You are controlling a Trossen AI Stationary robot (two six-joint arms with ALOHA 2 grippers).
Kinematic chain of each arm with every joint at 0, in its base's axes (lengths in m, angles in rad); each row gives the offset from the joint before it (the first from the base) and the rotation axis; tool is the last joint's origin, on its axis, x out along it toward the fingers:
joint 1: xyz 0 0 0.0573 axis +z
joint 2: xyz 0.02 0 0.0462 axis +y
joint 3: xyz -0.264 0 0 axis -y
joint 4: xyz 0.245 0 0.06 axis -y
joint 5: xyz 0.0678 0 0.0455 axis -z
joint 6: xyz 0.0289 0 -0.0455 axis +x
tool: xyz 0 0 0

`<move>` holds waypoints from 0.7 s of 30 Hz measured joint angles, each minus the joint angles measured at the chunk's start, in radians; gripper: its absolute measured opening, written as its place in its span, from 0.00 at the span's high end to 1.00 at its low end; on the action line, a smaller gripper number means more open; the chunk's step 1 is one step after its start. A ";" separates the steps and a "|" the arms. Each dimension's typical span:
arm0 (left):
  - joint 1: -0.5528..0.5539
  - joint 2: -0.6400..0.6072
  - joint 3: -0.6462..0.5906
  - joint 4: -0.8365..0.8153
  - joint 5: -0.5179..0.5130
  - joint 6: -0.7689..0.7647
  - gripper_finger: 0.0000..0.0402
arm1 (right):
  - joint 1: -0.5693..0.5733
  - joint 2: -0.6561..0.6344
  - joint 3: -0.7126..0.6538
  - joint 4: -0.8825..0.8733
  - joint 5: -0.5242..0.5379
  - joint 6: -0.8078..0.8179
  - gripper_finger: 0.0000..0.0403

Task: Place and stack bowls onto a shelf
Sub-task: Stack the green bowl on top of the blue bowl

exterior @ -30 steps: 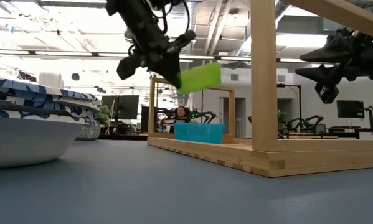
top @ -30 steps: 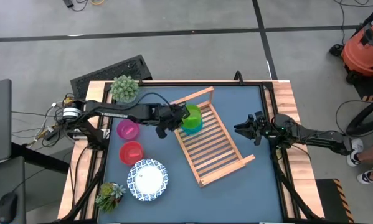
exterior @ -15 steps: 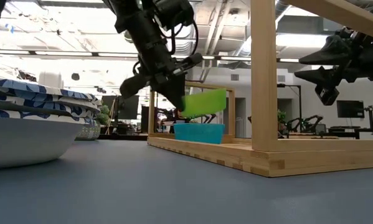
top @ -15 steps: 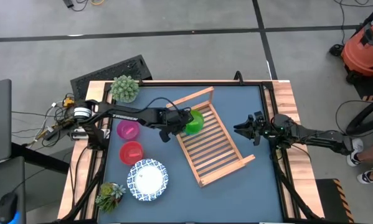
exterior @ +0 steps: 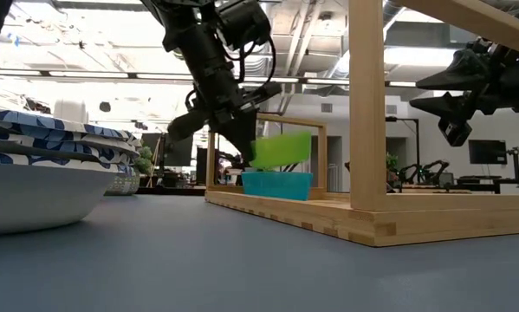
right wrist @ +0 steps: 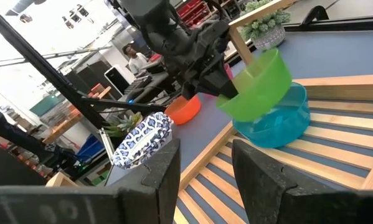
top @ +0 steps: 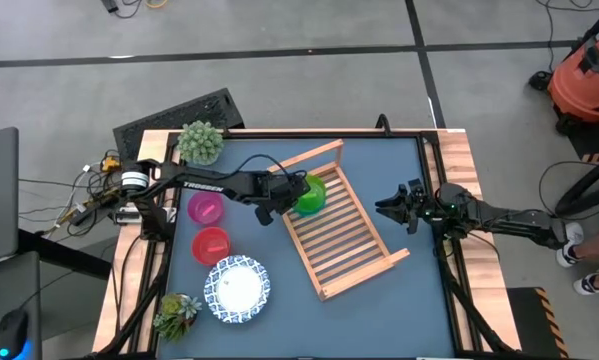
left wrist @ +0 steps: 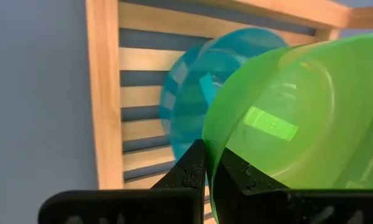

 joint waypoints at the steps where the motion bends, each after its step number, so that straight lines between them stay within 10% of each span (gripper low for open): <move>1: 0.000 0.001 0.000 -0.006 0.008 -0.001 1.00 | 0.000 0.000 0.000 0.000 0.000 0.000 0.58; 21: 0.013 0.019 0.000 0.000 0.020 0.013 0.99 | 0.001 0.000 0.000 0.000 -0.001 -0.001 0.58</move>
